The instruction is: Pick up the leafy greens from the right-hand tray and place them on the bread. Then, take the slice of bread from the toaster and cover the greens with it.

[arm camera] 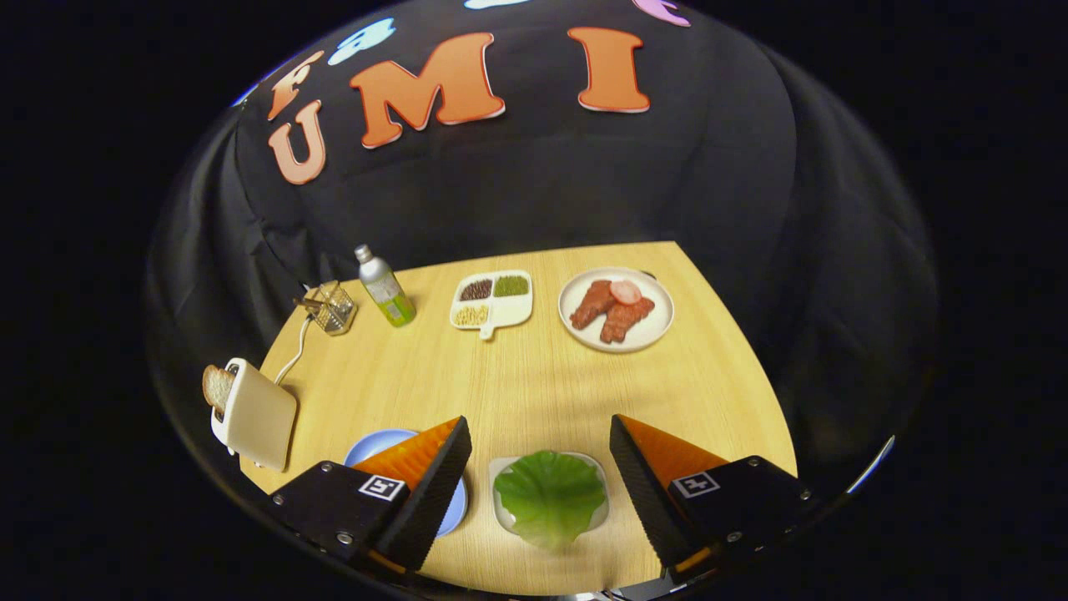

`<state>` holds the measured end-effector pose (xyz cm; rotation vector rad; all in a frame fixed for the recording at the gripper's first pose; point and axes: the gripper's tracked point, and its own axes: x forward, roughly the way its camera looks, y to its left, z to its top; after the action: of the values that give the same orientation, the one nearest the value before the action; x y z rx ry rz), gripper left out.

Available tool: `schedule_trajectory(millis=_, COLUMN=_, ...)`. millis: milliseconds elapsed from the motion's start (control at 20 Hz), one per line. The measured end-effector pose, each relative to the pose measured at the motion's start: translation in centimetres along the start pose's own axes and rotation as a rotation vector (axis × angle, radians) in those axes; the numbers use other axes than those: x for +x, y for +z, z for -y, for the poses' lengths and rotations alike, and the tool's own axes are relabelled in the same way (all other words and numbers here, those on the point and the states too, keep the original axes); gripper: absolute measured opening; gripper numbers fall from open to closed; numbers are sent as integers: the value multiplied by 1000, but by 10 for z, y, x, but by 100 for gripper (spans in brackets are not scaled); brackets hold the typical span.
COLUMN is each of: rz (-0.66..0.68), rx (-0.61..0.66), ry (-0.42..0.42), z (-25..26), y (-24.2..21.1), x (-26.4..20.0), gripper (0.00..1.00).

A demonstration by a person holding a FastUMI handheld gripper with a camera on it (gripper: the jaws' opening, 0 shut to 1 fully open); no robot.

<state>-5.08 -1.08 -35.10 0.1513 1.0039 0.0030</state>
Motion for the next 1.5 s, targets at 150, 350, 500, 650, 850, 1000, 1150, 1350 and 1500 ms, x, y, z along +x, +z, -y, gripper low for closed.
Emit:
schedule_trajectory(millis=150, rz=-88, rx=-4, ry=-3, z=1, y=-26, x=14, gripper=100)
schedule_trajectory(millis=350, rz=-216, rx=-11, ry=18, z=1, y=-62, x=27, gripper=97)
schedule_trajectory(millis=500, rz=-295, rx=-29, ry=16, z=2, y=-86, x=35, gripper=91)
schedule_trajectory(millis=650, rz=-369, rx=-50, ry=6, z=2, y=-107, x=46, gripper=90)
schedule_trajectory(millis=850, rz=-450, rx=-91, ry=-21, z=10, y=-130, x=62, gripper=90)
schedule_trajectory(millis=1000, rz=-489, rx=-109, ry=-45, z=14, y=-140, x=71, gripper=89)
schedule_trajectory(millis=1150, rz=-539, rx=-108, ry=-58, z=14, y=-153, x=79, gripper=87)
schedule_trajectory(millis=1350, rz=-559, rx=-120, ry=-88, z=16, y=-163, x=90, gripper=84)
schedule_trajectory(millis=1500, rz=-557, rx=-98, ry=-88, z=16, y=-160, x=90, gripper=77)
